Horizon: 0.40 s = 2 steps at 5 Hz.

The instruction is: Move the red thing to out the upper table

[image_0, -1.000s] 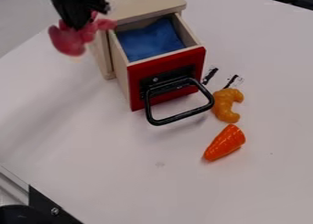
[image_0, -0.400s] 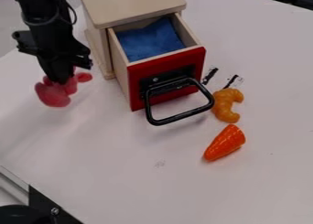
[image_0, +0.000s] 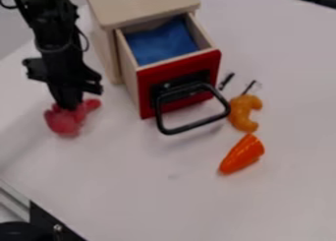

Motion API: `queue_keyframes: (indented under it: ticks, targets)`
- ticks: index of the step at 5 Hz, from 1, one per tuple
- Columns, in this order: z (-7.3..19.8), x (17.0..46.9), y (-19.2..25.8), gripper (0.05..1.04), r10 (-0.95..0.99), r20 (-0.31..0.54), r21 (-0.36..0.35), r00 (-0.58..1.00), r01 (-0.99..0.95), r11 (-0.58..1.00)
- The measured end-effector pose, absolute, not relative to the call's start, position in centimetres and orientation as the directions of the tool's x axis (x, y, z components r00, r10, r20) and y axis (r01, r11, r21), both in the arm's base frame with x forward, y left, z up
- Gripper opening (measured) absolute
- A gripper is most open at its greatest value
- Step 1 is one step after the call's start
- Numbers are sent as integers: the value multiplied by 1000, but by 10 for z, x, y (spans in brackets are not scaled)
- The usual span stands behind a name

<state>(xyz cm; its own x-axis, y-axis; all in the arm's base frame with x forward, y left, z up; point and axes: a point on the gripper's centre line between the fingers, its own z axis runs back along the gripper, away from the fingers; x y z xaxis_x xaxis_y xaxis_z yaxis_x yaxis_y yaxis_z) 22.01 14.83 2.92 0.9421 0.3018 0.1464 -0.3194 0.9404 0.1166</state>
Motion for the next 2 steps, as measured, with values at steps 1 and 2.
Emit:
queue_keyframes:
  ticks: [1,2]
  targets:
    - [28,217,146,265,302,123,105,945,-315,943]
    - [30,216,145,543,294,119,113,948,-307,945]
